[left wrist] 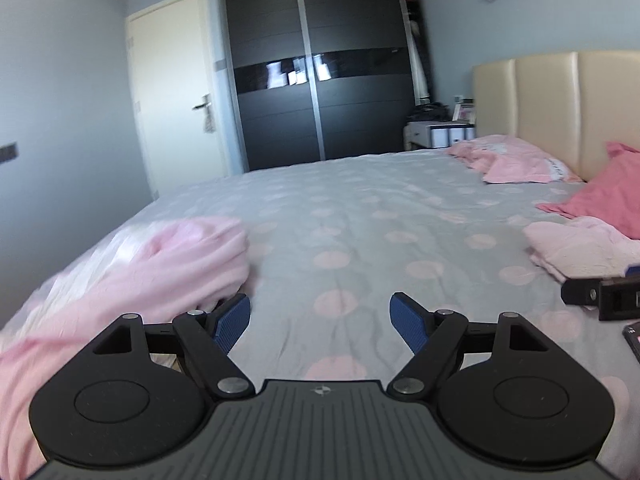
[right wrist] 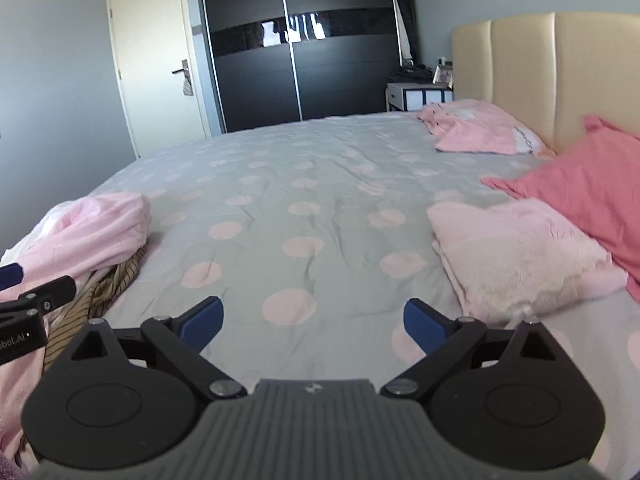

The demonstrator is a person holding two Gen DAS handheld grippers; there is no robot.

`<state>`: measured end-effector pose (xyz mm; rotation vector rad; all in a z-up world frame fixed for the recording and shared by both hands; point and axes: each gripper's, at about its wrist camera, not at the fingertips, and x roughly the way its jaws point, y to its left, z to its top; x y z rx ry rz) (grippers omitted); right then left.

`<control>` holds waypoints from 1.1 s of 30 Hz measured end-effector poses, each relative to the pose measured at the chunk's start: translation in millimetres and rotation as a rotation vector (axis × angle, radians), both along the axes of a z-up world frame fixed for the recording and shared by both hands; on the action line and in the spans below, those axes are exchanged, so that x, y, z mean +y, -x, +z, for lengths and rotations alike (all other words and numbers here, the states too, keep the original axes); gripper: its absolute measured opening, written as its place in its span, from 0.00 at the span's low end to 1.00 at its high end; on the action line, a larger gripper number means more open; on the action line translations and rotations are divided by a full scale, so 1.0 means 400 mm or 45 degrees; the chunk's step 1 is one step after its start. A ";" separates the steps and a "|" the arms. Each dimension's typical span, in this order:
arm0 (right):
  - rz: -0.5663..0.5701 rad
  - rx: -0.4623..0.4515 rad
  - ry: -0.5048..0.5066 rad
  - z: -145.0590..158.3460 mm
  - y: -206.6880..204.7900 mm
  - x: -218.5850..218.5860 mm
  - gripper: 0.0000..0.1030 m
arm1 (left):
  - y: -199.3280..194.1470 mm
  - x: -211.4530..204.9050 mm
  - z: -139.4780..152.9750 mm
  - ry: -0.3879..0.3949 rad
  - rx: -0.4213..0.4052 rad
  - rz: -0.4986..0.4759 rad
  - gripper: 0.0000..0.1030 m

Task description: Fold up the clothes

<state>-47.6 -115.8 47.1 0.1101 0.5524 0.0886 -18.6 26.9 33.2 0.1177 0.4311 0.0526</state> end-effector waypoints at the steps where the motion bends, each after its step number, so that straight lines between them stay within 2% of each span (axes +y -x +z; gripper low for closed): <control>1: -0.001 0.012 0.012 -0.011 0.003 0.010 0.95 | 0.005 0.008 -0.009 0.016 0.010 0.011 0.74; 7: 0.016 0.070 0.056 -0.064 0.007 0.051 0.95 | -0.008 0.003 -0.063 -0.020 0.079 0.030 0.74; 14: -0.004 0.049 0.130 -0.103 -0.024 0.055 0.95 | -0.076 -0.001 -0.128 0.032 0.194 0.041 0.74; 21: 0.017 0.098 0.118 -0.145 -0.075 0.060 0.95 | -0.126 -0.015 -0.195 0.015 0.316 0.022 0.74; 27: 0.026 0.150 0.097 -0.173 -0.095 0.057 0.95 | -0.147 -0.017 -0.213 0.033 0.370 0.022 0.74; 33: 0.033 0.156 0.087 -0.179 -0.096 0.059 0.95 | -0.149 -0.013 -0.210 0.045 0.388 0.039 0.74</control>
